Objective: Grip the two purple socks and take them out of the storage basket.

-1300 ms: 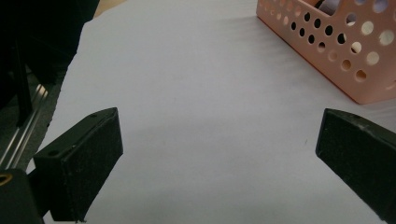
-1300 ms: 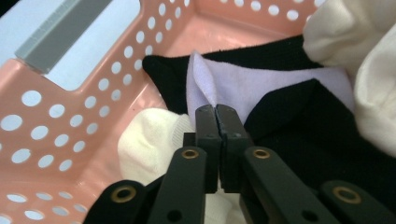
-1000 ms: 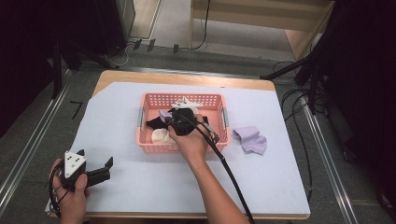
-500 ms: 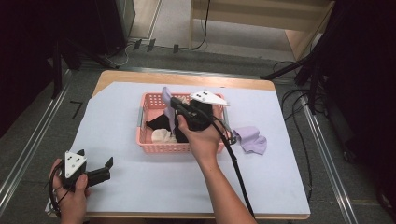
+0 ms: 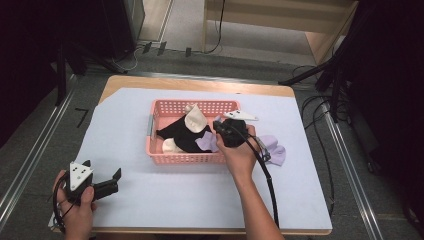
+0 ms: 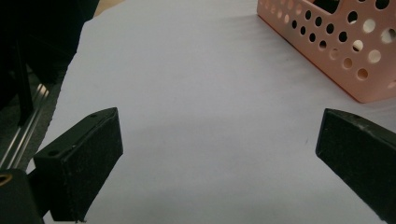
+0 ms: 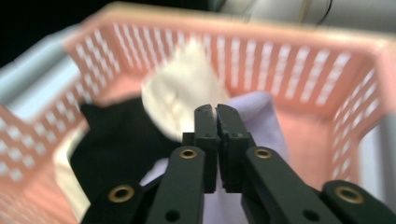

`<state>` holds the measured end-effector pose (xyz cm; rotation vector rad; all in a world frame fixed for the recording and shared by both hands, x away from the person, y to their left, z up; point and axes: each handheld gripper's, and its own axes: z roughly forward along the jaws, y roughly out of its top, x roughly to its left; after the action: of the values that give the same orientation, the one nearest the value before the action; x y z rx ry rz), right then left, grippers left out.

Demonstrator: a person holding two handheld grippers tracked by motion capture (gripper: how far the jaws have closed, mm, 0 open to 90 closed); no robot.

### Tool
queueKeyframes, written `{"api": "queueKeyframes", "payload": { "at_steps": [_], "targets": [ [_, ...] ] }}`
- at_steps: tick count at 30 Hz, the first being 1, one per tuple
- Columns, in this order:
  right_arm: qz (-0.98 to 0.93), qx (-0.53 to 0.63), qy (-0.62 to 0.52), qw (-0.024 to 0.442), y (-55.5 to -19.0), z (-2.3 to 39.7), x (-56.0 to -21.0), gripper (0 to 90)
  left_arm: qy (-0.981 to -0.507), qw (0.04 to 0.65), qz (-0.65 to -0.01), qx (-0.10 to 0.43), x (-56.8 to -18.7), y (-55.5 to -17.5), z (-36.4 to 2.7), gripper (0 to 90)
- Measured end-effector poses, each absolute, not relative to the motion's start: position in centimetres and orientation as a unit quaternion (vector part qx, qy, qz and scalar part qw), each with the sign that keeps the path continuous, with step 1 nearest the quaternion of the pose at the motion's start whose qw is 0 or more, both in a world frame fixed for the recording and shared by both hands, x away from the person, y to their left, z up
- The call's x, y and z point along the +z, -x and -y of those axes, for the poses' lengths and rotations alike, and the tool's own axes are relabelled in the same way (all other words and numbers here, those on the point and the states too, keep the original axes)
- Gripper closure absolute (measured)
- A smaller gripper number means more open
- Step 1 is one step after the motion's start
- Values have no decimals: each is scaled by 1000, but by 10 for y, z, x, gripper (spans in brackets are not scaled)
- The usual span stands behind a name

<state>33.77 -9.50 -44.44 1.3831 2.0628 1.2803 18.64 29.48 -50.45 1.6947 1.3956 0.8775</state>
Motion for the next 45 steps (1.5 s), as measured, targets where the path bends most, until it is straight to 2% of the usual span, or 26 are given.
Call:
{"api": "queueKeyframes", "payload": {
  "at_steps": [2, 4, 8, 13, 19, 22, 25, 27, 31, 35, 45],
  "targets": [
    [-740, 435, -492, 147, -341, 92, -454, 807, -663, 379, -546, 344, -505, -186, -295, 14],
    [-749, 424, -494, 123, -345, 88, -461, 691, -663, 378, -546, 345, -505, -187, -294, 14],
    [-753, 406, -504, 118, -348, 79, -468, 508, -664, 378, -547, 343, -505, -187, -294, 14],
    [-762, 374, -513, 129, -351, 70, -475, 441, -663, 378, -546, 345, -505, -187, -294, 14],
    [-761, 348, -537, 105, -356, 61, -476, 368, -664, 378, -546, 344, -505, -186, -294, 13],
    [-765, 320, -551, 95, -358, 59, -477, 366, -663, 378, -546, 344, -505, -187, -295, 14],
    [-774, 289, -558, 85, -361, 58, -478, 425, -663, 379, -546, 343, -505, -186, -295, 14],
    [-779, 271, -559, 85, -362, 57, -479, 502, -664, 380, -546, 343, -505, -186, -295, 14],
    [-786, 245, -560, 91, -363, 58, -480, 726, -663, 381, -546, 342, -504, -186, -295, 14],
    [-799, 246, -538, 107, -360, 59, -480, 851, -663, 381, -546, 342, -504, -186, -295, 14],
    [-764, 332, -529, 160, -351, 69, -472, 886, -663, 380, -547, 342, -505, -187, -295, 14]
  ]
}}
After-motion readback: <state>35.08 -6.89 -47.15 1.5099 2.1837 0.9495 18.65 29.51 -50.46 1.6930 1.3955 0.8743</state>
